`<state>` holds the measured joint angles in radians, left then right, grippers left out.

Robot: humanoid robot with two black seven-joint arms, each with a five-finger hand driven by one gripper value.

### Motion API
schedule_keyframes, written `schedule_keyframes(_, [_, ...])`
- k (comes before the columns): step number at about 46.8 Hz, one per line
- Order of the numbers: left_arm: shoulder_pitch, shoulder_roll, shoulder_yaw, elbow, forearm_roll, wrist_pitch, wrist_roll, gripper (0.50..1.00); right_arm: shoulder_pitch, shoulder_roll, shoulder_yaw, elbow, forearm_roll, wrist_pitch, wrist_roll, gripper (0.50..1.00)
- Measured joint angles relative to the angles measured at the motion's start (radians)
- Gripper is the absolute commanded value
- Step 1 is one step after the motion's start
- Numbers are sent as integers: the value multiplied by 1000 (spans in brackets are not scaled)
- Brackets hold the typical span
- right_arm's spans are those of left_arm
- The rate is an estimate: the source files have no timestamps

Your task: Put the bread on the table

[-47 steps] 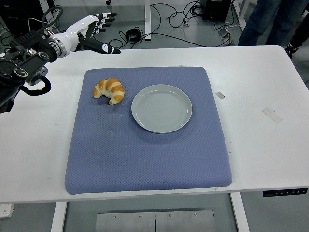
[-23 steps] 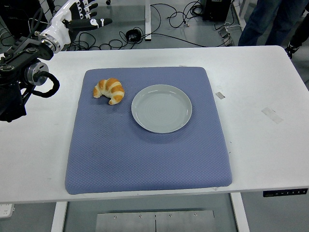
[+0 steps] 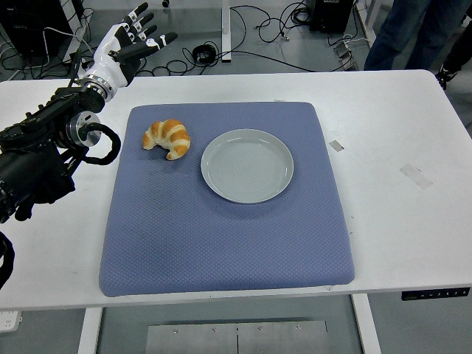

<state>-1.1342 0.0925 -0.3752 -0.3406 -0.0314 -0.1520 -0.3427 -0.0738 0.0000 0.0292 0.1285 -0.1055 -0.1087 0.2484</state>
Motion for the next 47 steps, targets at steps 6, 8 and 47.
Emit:
schedule_keyframes(6, [7, 0, -43, 0, -39, 3, 10, 977, 0, 0, -1, 0, 0, 0, 0, 1000])
schedule_keyframes(8, [10, 0, -61, 0, -51, 3, 13, 977, 0, 0, -2, -2, 0, 0, 0, 1000])
schedule_keyframes(47, [40, -22, -76, 0, -47, 4, 7, 977, 7, 0, -8, -9, 0, -2, 1, 1000])
